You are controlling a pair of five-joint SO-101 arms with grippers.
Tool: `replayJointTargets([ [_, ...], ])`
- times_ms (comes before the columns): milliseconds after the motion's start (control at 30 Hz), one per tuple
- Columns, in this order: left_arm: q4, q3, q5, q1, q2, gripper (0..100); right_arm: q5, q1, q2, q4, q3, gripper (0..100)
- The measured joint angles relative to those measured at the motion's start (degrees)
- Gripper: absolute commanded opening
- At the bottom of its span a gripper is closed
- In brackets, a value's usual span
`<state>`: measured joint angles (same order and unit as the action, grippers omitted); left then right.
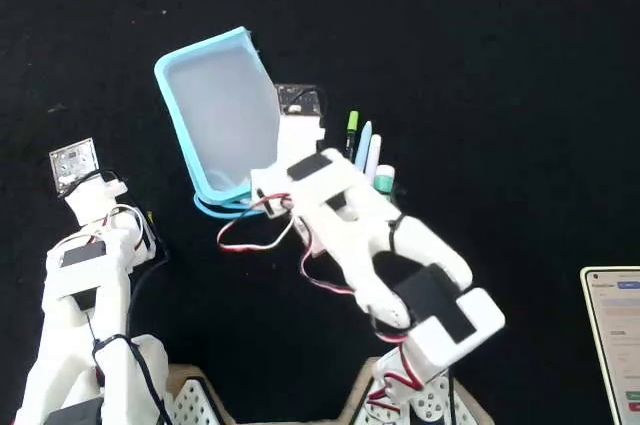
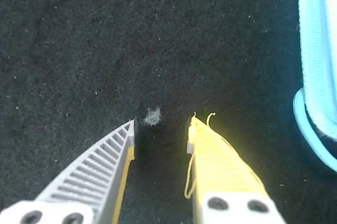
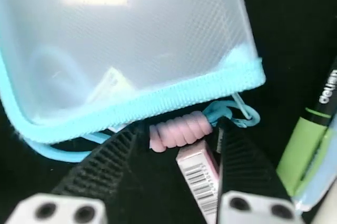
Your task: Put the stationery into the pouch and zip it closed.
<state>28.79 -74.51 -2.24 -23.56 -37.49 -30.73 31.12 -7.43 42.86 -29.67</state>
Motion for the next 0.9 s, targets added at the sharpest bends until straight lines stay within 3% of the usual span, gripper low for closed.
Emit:
replayJointTargets([
  [333,0.0,0.0,0.0,0.0,0.0,17,0.35,-8.79,-0.44,3.43,2.46,20.8],
  [700,0.0,0.0,0.0,0.0,0.0,17,3.16,-1.41,-0.62,3.43,2.46,20.8],
  [900,0.0,0.0,0.0,0.0,0.0,17,3.16,-1.93,-4.57,3.43,4.75,20.8],
])
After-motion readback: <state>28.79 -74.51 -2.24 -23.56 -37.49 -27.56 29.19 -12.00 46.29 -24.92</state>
